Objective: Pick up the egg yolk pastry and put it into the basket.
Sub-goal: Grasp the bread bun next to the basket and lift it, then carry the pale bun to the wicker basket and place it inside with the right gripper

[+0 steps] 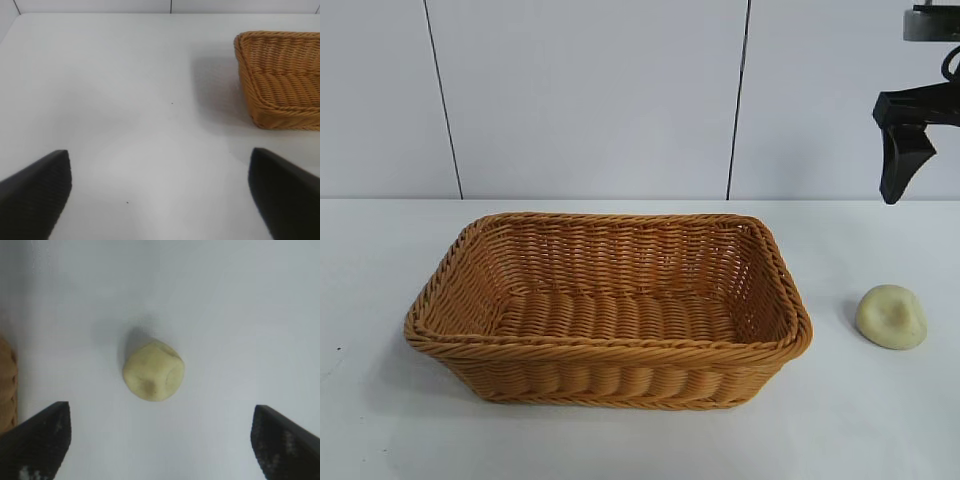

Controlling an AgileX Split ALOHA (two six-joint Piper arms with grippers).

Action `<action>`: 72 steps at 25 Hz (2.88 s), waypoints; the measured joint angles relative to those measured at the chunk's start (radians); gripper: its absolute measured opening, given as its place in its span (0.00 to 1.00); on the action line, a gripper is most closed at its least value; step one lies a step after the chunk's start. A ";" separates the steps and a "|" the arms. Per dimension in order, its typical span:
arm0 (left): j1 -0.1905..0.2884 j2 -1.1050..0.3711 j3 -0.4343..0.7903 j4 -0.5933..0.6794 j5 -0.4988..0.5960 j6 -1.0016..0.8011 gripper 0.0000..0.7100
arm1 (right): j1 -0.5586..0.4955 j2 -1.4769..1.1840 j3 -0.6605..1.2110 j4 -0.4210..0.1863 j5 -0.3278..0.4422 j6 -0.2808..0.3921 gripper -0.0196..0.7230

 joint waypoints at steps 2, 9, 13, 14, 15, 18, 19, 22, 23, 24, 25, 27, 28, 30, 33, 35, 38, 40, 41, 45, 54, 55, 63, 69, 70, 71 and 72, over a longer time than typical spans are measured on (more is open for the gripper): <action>0.000 0.000 0.000 0.000 0.000 0.000 0.98 | 0.000 0.038 0.000 0.002 -0.025 0.004 0.96; 0.000 0.000 0.000 0.000 0.000 0.000 0.98 | 0.000 0.171 -0.001 0.003 -0.044 0.014 0.96; 0.000 0.000 0.000 0.000 0.000 0.000 0.98 | 0.000 0.211 -0.001 0.003 -0.048 0.014 0.96; 0.000 0.000 0.000 0.000 0.000 0.000 0.98 | 0.000 0.217 -0.001 0.003 -0.054 0.014 0.96; 0.000 0.000 0.000 0.000 0.000 0.000 0.98 | 0.000 0.221 -0.001 0.002 -0.060 0.014 0.95; 0.000 0.000 0.000 0.000 0.000 0.000 0.98 | 0.000 0.228 -0.001 0.001 -0.069 0.014 0.85; 0.000 0.000 0.000 0.000 0.000 0.000 0.98 | 0.000 0.228 -0.001 0.001 -0.069 0.014 0.80; 0.000 0.000 0.000 0.000 0.000 0.000 0.98 | 0.000 0.228 -0.001 0.001 -0.073 0.014 0.61; 0.000 0.000 0.000 0.000 0.000 0.000 0.98 | 0.000 0.228 -0.001 0.001 -0.076 0.014 0.55; 0.000 0.000 0.000 0.000 0.000 0.000 0.98 | 0.000 0.228 -0.001 0.001 -0.079 0.014 0.50; 0.000 0.000 0.000 0.000 0.000 0.000 0.98 | 0.000 0.228 -0.001 0.001 -0.081 0.014 0.45; 0.000 0.000 0.000 0.000 0.000 0.000 0.98 | 0.000 0.228 -0.001 -0.001 -0.088 0.014 0.38; 0.000 0.000 0.000 0.000 0.000 0.000 0.98 | 0.000 0.228 -0.001 -0.001 -0.090 0.014 0.35; 0.000 0.000 0.000 0.000 0.000 0.000 0.98 | 0.000 0.228 -0.001 -0.007 -0.091 0.014 0.32; 0.000 0.000 0.000 0.000 0.000 0.000 0.98 | 0.000 0.228 -0.001 -0.007 -0.091 0.014 0.31; 0.000 0.000 0.000 0.000 0.000 0.000 0.98 | 0.000 0.228 -0.001 -0.007 -0.091 0.014 0.28; 0.000 0.000 0.000 0.000 0.000 0.000 0.98 | 0.000 0.228 -0.001 -0.007 -0.091 0.014 0.20; 0.000 0.000 0.000 0.000 0.000 0.000 0.98 | 0.000 0.228 -0.002 -0.007 -0.091 0.014 0.16; 0.000 0.000 0.000 0.000 0.000 0.000 0.98 | 0.000 0.228 -0.003 -0.007 -0.089 0.014 0.15; 0.000 0.000 0.000 0.000 0.000 0.000 0.98 | 0.000 0.206 -0.003 -0.007 -0.073 0.014 0.14; 0.000 0.000 0.000 0.000 -0.001 0.000 0.98 | 0.000 -0.009 -0.003 0.000 0.012 0.014 0.14; 0.000 0.000 0.000 0.000 -0.001 0.000 0.98 | 0.000 -0.035 -0.003 0.000 0.020 0.014 0.14; 0.000 0.000 0.000 0.000 -0.001 0.000 0.98 | 0.027 -0.162 -0.003 0.040 0.044 0.013 0.13; 0.000 0.000 0.000 0.000 -0.001 0.000 0.98 | 0.191 -0.169 -0.003 0.053 0.001 0.012 0.13; 0.000 0.000 0.000 0.000 -0.001 0.000 0.98 | 0.225 -0.169 -0.003 0.053 -0.010 0.023 0.13; 0.000 0.000 0.000 0.000 -0.001 0.000 0.98 | 0.255 -0.169 -0.003 0.053 -0.019 0.031 0.13; 0.000 0.000 0.000 0.000 -0.001 0.000 0.98 | 0.291 -0.169 -0.003 0.053 -0.026 0.042 0.13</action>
